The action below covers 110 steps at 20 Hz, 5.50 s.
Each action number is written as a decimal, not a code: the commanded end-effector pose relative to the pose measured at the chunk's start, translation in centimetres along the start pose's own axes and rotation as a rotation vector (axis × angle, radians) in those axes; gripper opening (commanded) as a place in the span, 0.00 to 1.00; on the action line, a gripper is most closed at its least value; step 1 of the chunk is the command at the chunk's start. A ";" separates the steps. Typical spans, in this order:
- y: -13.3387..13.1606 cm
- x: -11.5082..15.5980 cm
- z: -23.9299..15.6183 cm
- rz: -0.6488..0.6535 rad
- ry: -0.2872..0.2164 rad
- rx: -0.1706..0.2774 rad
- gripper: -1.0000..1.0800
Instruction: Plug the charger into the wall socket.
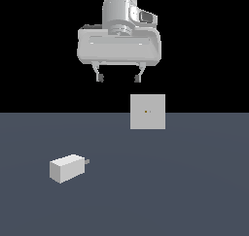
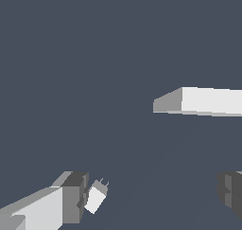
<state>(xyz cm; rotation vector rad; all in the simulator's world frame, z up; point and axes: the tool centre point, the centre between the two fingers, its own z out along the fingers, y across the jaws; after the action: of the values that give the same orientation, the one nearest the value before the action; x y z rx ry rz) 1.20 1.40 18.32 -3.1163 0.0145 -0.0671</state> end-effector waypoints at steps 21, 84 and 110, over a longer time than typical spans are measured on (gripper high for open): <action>-1.6 -4.8 3.8 0.210 0.021 -0.021 0.96; -7.1 -12.3 16.8 0.611 0.059 -0.067 0.00; -0.4 -9.8 13.1 0.390 0.060 -0.053 0.00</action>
<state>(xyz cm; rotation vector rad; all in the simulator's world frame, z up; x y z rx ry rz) -8.32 2.92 4.38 -3.0880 0.6685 -0.1519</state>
